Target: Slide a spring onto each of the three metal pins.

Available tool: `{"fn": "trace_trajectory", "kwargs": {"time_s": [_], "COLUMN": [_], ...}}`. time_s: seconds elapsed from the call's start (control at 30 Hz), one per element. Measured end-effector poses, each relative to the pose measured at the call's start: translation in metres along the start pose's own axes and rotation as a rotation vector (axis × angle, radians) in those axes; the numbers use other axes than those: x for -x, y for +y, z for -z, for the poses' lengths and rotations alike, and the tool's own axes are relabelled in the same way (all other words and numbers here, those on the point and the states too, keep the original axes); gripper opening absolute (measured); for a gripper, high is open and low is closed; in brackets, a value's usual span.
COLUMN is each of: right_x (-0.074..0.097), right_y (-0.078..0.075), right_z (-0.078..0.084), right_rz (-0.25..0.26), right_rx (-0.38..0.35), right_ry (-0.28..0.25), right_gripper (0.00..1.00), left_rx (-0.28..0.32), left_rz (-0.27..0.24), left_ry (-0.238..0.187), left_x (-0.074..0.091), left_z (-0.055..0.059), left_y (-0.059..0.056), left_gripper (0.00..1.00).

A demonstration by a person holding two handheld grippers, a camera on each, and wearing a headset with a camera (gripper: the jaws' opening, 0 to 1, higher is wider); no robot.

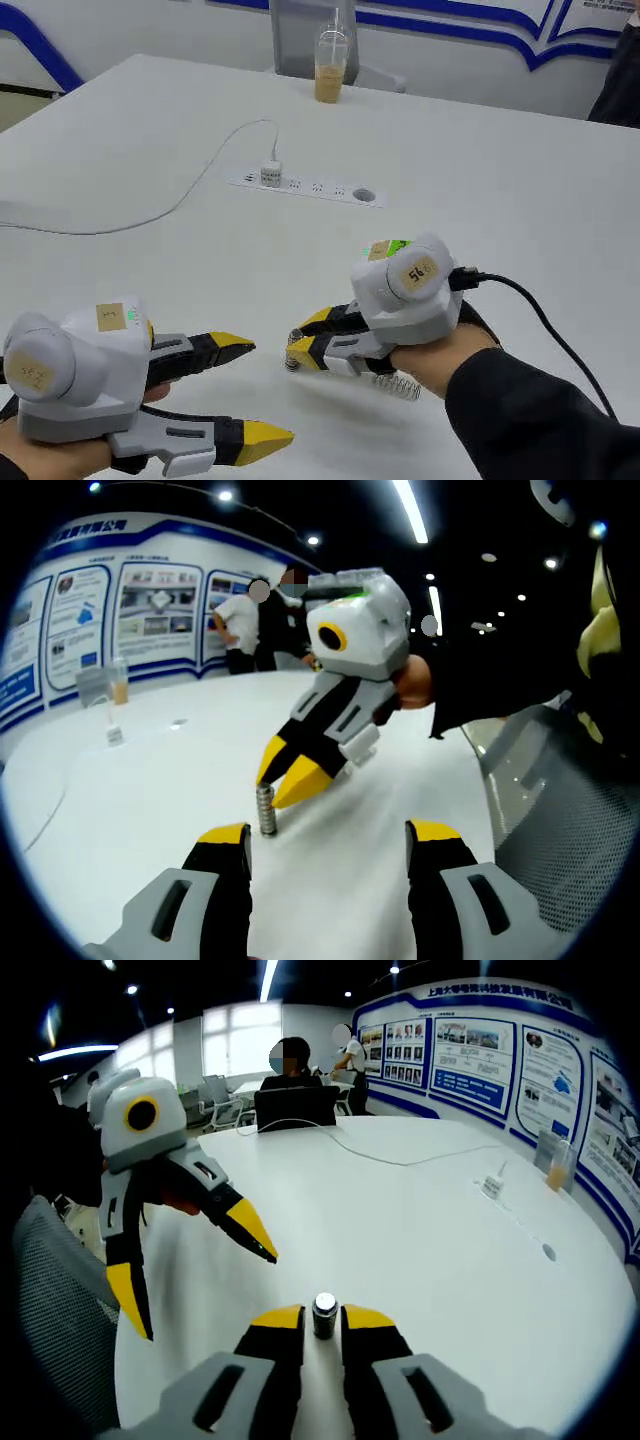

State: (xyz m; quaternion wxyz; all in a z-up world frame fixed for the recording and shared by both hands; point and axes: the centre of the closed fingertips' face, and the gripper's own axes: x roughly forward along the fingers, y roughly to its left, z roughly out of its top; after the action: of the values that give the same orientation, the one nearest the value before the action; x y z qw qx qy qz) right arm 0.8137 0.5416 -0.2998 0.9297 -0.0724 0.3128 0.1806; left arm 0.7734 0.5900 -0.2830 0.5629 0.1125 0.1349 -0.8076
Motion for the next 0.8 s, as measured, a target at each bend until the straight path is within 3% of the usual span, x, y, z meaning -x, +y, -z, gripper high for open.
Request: {"fn": "trace_trajectory", "kwargs": {"time_s": [0.33,0.8], "right_x": [0.027,0.063], "right_y": [-0.001,-0.002], "right_z": [0.003,0.035], "right_rz": [0.030,0.082], "right_rx": [0.004,0.005], "right_ry": [-0.020,0.011], "right_gripper": [0.17,0.17], "left_rx": [-0.003,-0.007], "left_rz": [-0.006,-0.002], "left_ry": [-0.001,0.002], "left_x": [0.002,0.001], "left_z": [-0.001,-0.002], "left_y": [0.002,-0.002], "left_gripper": [0.63,0.63]}}
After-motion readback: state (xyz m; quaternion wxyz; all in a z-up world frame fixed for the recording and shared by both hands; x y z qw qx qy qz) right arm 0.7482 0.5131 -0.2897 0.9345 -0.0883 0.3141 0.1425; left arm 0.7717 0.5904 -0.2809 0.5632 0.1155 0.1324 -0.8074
